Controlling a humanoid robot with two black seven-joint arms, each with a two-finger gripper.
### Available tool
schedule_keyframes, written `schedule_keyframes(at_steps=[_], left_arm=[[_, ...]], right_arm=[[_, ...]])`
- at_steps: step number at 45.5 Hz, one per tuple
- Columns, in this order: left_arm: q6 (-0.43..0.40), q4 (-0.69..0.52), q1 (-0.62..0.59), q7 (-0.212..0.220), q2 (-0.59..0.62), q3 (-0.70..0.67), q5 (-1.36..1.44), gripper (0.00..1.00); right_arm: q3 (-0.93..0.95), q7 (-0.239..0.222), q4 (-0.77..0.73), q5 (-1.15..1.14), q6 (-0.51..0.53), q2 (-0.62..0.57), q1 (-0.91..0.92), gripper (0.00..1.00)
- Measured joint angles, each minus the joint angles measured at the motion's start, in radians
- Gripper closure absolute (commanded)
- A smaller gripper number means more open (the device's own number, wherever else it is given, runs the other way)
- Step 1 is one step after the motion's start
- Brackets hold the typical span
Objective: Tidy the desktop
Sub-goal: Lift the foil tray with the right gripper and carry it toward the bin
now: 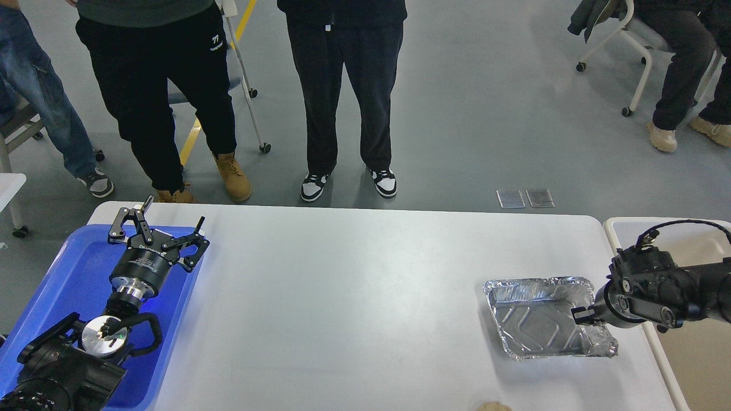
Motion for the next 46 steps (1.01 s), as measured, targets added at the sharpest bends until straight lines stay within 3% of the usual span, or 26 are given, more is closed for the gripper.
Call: schedule_keyframes(at_steps=[25, 46], left_arm=[[0.000, 0.000, 0.000, 0.000, 0.000, 0.000, 0.000, 0.00], [0.000, 0.000, 0.000, 0.001, 0.000, 0.001, 0.001, 0.00]], right_arm=[[0.010, 0.077, 0.013, 0.014, 0.054, -0.010, 0.032, 1.00], [-0.004, 0.105, 0.111, 0.008, 0.247, -0.156, 0.287, 1.00]])
